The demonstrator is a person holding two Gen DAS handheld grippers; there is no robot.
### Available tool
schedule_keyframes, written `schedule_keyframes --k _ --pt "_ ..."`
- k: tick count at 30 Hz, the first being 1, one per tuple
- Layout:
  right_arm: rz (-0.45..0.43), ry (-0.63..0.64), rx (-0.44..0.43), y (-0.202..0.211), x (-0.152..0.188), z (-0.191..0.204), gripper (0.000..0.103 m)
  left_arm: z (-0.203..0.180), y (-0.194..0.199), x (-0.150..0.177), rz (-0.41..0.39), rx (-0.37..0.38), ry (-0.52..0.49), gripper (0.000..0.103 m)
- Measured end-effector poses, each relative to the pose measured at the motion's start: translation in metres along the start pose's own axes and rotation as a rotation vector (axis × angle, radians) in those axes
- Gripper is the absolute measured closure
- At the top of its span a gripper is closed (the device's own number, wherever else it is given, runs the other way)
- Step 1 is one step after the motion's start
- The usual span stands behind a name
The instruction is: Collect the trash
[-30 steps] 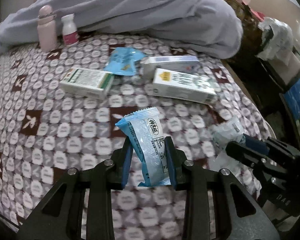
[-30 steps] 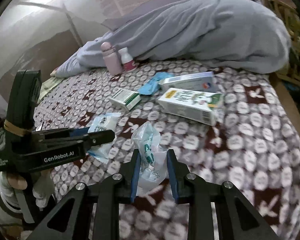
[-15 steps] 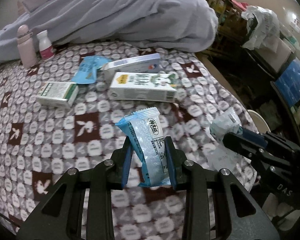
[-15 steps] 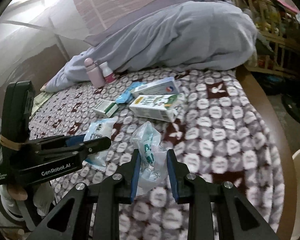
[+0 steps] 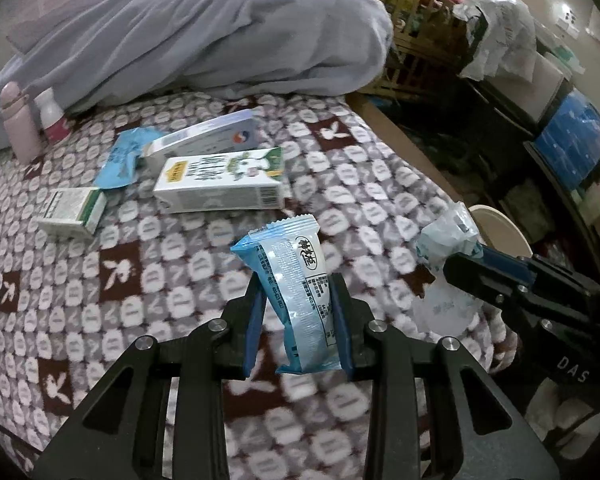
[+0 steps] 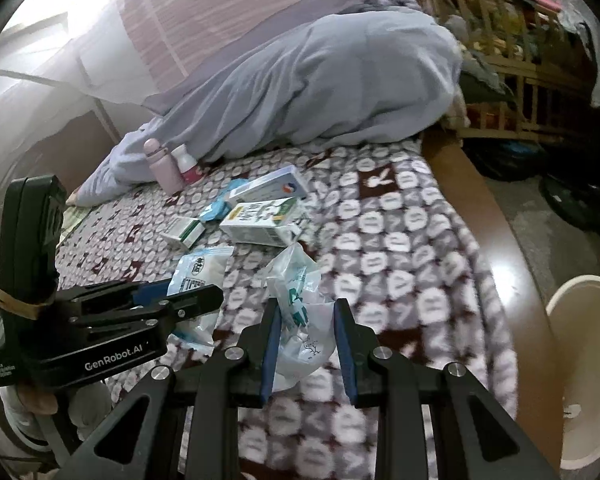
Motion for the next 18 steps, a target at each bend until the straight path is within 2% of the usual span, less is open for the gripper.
schedule_keyframes --k 18 --pt "-0.033 -0.088 0.073 0.034 0.007 -0.063 0.078 -0.066 -0.017 -0.011 0.010 0.043 -0.112 0.074"
Point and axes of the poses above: each gripper's, at about its wrist camera, not at the fingertips, and y roughly against the way its jaws point, z to its left, x to its underside, the point moved 10 cm from there along -y, roughly the way its jaws point, and after that the axes turned 1 degree about z, right-handed, at the moved point
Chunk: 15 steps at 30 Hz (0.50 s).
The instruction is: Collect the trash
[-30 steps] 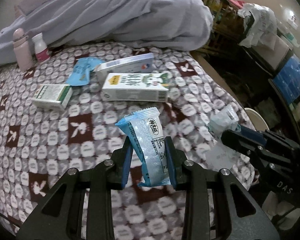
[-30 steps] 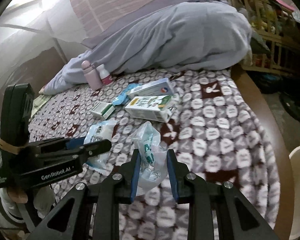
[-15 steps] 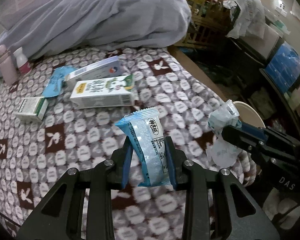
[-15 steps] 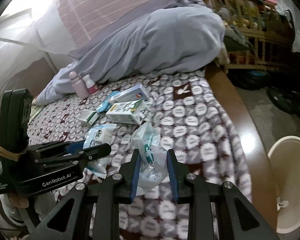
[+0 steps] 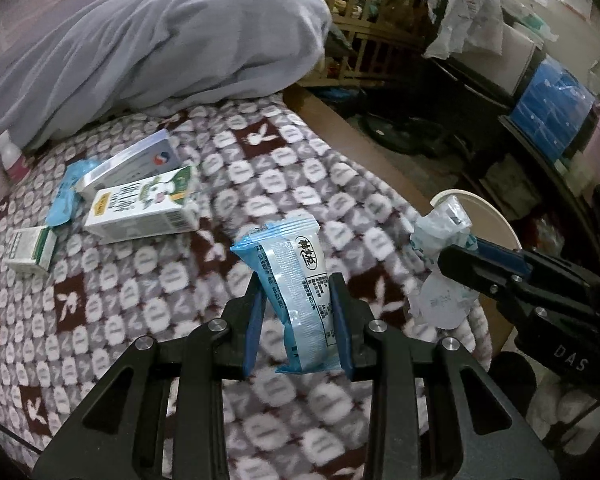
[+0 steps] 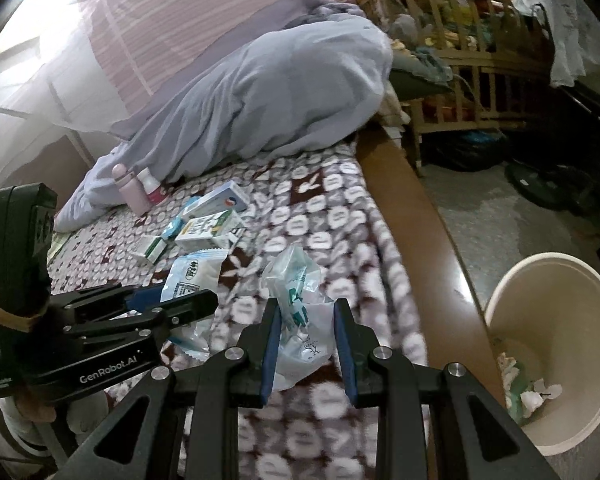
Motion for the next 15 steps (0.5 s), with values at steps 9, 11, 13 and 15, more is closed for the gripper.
schedule_keyframes --k 9,11,13,15 --pt "-0.010 -0.049 0.035 0.011 0.003 -0.033 0.078 -0.026 -0.012 -0.005 0.015 0.021 -0.040 0.074" --pt "-0.011 -0.063 0.043 0.014 0.003 -0.040 0.078 -0.031 -0.013 -0.007 0.012 0.026 -0.048 0.074" --pt "-0.013 -0.071 0.053 0.016 0.004 -0.047 0.078 -0.037 -0.015 -0.010 0.009 0.031 -0.056 0.074" --pt "-0.015 -0.080 0.062 0.019 0.005 -0.053 0.078 -0.044 -0.017 -0.012 0.010 0.039 -0.061 0.074"
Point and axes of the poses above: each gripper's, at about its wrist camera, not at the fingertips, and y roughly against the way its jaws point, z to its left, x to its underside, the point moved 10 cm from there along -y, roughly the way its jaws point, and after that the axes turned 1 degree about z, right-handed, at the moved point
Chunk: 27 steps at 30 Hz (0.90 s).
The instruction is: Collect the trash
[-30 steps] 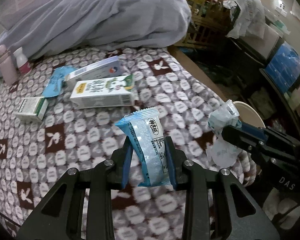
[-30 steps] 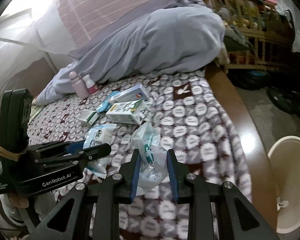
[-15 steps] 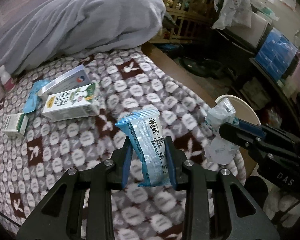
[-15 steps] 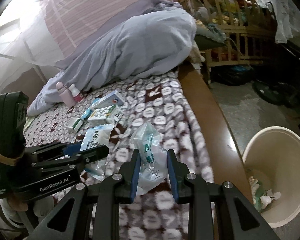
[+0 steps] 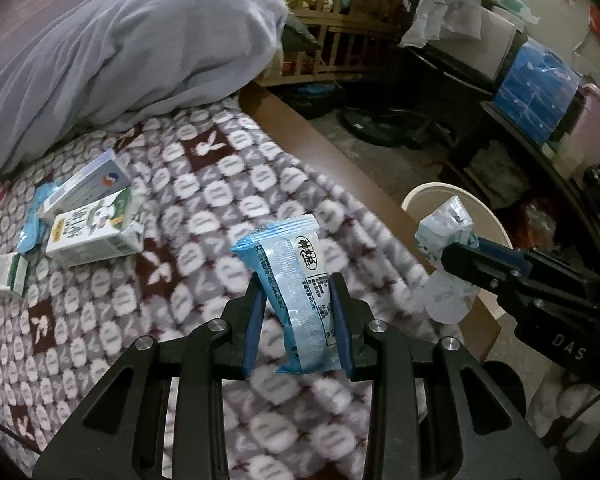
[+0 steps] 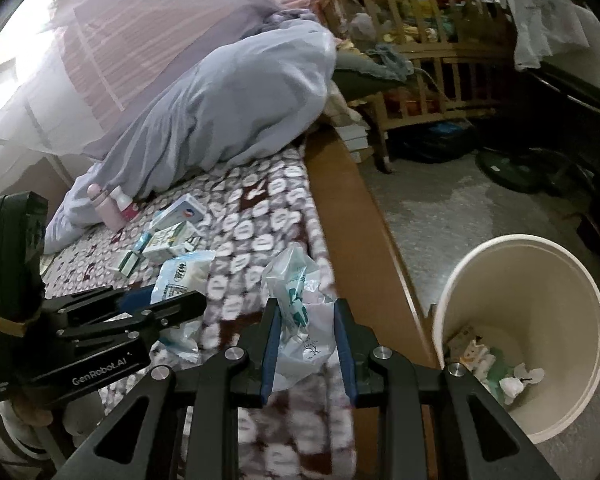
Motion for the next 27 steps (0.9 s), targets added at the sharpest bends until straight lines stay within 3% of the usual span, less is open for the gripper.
schedule_keyframes --k 27 --pt "-0.026 -0.121 0.131 0.030 0.007 -0.091 0.078 -0.089 -0.028 -0.022 0.019 0.140 -0.097 0.074"
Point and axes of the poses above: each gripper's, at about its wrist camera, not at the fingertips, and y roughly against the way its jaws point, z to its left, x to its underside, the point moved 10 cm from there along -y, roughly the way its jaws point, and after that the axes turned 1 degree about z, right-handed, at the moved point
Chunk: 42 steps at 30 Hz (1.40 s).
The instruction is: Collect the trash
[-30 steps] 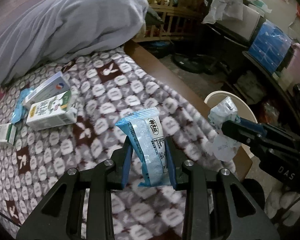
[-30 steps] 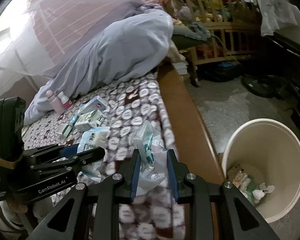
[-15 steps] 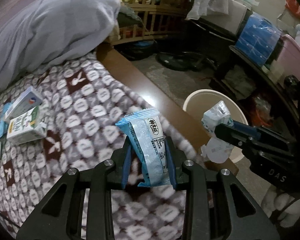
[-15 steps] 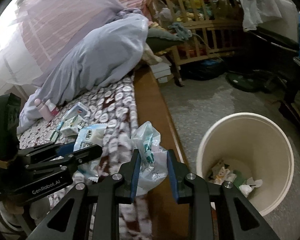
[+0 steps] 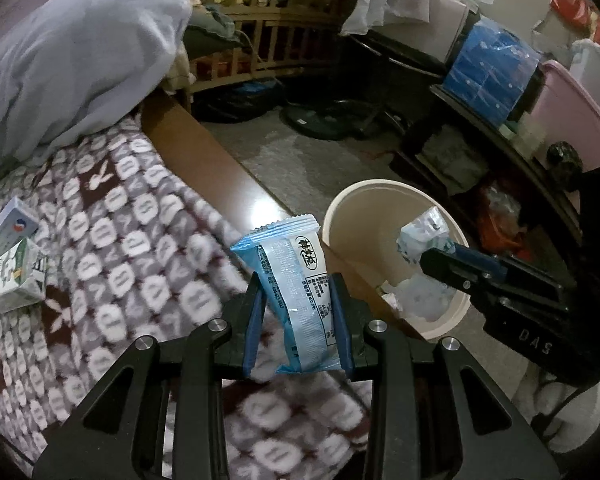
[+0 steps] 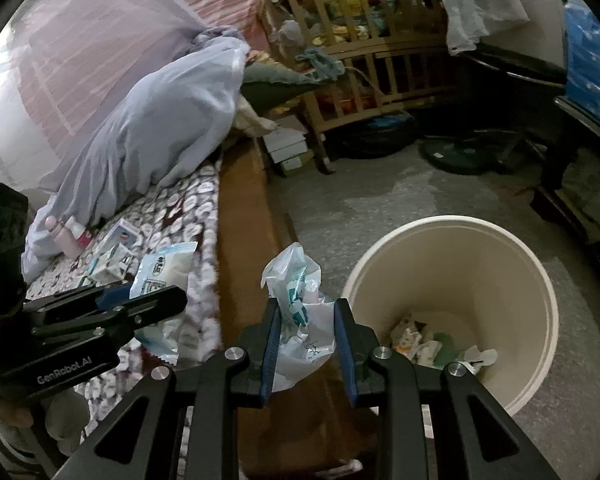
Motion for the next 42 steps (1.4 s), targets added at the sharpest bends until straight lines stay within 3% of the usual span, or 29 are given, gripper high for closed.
schedule_keyframes --k 25,39,42 --pt "0.001 -0.105 0.087 0.007 0.008 -0.075 0.078 -0.050 -0.039 -0.018 0.036 0.040 -0.097 0.074" --pt "0.002 -0.150 0.126 0.002 0.008 -0.103 0.078 -0.075 -0.058 -0.027 0.064 0.167 -0.067 0.074" --pt "-0.001 -0.162 0.151 0.003 0.005 -0.110 0.076 -0.079 -0.059 -0.029 0.068 0.209 -0.046 0.063"
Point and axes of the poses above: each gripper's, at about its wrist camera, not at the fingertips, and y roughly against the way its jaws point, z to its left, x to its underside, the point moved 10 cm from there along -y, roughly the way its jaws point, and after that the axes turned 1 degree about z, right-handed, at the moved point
